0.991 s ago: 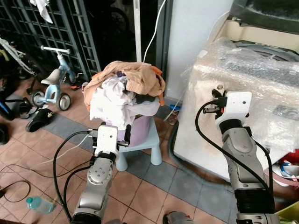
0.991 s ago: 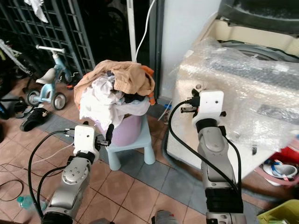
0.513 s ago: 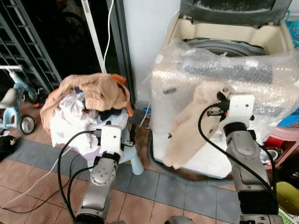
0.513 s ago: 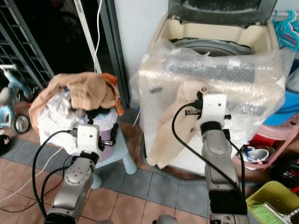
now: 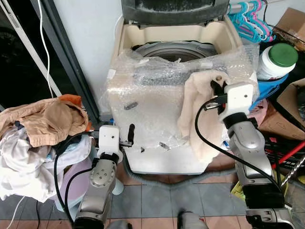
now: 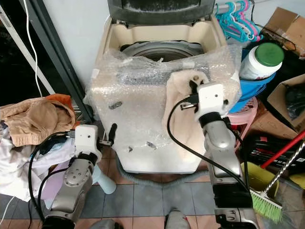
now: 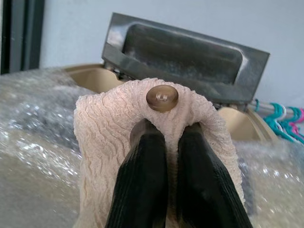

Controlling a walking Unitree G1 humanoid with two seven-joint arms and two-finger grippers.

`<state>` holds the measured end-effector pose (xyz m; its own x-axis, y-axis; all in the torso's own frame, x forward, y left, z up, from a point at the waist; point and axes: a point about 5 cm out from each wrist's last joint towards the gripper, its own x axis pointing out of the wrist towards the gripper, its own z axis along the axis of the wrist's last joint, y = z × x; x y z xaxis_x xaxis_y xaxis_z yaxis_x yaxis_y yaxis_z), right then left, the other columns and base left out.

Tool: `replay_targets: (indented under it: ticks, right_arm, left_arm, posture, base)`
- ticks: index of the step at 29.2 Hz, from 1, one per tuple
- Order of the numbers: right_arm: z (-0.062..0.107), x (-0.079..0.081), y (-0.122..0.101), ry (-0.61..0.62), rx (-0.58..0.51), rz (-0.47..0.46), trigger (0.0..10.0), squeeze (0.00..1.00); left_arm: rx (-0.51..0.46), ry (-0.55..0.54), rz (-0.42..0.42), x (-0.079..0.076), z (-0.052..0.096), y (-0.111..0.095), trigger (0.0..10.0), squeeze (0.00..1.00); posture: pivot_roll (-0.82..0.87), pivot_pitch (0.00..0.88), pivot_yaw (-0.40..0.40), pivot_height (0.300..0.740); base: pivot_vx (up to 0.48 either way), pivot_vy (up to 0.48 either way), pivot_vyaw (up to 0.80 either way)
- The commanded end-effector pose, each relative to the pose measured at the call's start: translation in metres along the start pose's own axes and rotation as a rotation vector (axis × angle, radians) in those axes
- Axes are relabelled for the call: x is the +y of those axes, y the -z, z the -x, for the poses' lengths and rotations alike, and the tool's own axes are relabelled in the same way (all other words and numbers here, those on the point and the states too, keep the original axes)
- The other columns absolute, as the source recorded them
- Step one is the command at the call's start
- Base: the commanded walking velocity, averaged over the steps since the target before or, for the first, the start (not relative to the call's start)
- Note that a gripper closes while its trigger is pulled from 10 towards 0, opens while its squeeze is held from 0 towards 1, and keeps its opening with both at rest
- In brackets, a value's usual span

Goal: Clothes washing

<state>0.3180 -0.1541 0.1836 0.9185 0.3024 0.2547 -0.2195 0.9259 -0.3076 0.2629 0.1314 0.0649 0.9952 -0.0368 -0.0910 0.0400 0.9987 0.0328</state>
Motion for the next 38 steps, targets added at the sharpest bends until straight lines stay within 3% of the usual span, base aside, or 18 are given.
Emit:
replay_targets:
  ticks: [1,6,15,22,32,38]
  right_arm:
    - [-0.009,0.000,-0.016,-0.058,-0.077,0.033,10.0,0.00]
    - [-0.025,0.000,-0.033,-0.151,-0.144,0.076,10.0,0.00]
    - [-0.048,-0.016,-0.052,-0.153,-0.207,0.093,10.0,0.00]
    - [-0.058,-0.021,-0.060,-0.179,-0.234,0.117,10.0,0.00]
    - [-0.064,-0.012,-0.059,-0.226,-0.254,0.115,10.0,0.00]
    - [-0.080,-0.028,-0.072,-0.172,-0.258,0.124,10.0,0.00]
  left_arm:
    - [0.023,-0.030,0.007,0.006,0.001,0.004,10.0,0.00]
    - [0.044,-0.068,-0.006,0.015,0.005,0.008,10.0,0.00]
    - [0.055,-0.081,0.001,0.017,0.008,0.009,10.0,0.00]
    - [0.057,-0.079,0.004,0.016,0.008,0.009,10.0,0.00]
    - [0.072,-0.087,0.000,0.018,0.011,0.011,10.0,0.00]
    - [0.075,-0.085,-0.002,0.017,0.010,0.011,10.0,0.00]
  posture:
    - [-0.06,0.000,0.055,0.740]
    - [-0.05,0.000,0.047,0.740]
    - [-0.04,0.000,0.045,0.740]
    - [-0.04,0.000,0.046,0.740]
    - [-0.03,0.000,0.042,0.740]
    - [-0.04,0.000,0.042,0.740]
  base:
    - [0.000,0.000,0.00]
    - [0.109,0.000,0.00]
    - [0.274,0.000,0.00]
    - [0.273,0.000,0.00]
    - [0.386,0.000,0.00]
    - [0.396,0.000,0.00]
